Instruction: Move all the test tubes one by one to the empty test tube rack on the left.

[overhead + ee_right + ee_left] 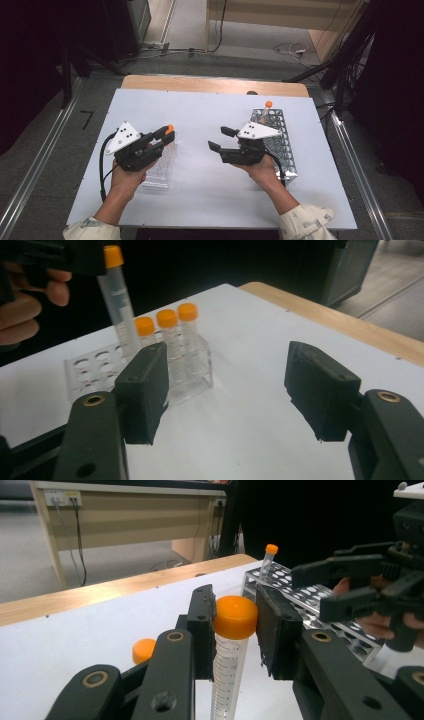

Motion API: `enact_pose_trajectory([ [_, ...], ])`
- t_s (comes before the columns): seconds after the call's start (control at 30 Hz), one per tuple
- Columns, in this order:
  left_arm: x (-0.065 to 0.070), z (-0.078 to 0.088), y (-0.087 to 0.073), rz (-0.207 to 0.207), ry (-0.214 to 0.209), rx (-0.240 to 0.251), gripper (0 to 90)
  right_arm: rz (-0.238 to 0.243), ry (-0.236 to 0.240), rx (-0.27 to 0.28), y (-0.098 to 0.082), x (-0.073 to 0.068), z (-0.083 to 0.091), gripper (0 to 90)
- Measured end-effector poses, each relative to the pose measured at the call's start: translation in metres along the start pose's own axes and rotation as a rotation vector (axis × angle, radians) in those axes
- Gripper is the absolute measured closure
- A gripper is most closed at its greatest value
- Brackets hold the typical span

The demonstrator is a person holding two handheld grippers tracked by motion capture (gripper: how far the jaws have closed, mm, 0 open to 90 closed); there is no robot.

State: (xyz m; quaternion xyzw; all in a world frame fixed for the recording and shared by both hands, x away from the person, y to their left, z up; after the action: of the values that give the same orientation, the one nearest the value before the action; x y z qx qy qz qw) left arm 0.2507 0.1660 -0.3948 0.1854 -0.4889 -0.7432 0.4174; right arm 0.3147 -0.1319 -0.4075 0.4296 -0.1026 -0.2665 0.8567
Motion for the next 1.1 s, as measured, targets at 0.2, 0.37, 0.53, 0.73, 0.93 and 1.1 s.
enact_pose_trajectory([
  [0.2,-0.002,0.004,-0.002,-0.001,0.006,-0.005,70.4,-0.035,-0.056,0.023,-0.005,0.020,0.017,32.5],
  [0.37,-0.006,0.008,-0.005,0.007,0.019,-0.008,70.4,-0.071,-0.111,0.044,-0.010,0.038,0.032,32.2],
  [0.53,-0.008,0.010,-0.009,-0.001,0.031,-0.013,70.4,-0.102,-0.151,0.066,-0.014,0.052,0.046,32.2],
  [0.73,-0.011,0.014,-0.011,0.003,0.040,-0.003,70.4,-0.130,-0.187,0.072,-0.020,0.063,0.057,32.2],
  [0.93,-0.014,0.010,-0.018,0.012,0.048,-0.014,70.4,-0.148,-0.210,0.081,-0.024,0.070,0.064,32.2],
  [1.1,-0.016,0.006,-0.025,0.010,0.047,-0.015,70.3,-0.156,-0.222,0.085,-0.025,0.075,0.067,32.2],
])
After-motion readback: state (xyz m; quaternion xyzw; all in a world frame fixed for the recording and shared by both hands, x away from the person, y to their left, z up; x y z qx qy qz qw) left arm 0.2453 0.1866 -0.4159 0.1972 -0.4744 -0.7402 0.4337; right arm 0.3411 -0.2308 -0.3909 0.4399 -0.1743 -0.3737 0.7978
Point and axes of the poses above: each handheld gripper's, and its own axes: z roughly backward along the jaws, y roughly out of its top, x roughly to its right, the point moved 1 cm from there along -z, roughly forward along the jaws, and after that the axes turned 15 degrees about -x, right-handed, at the moved point
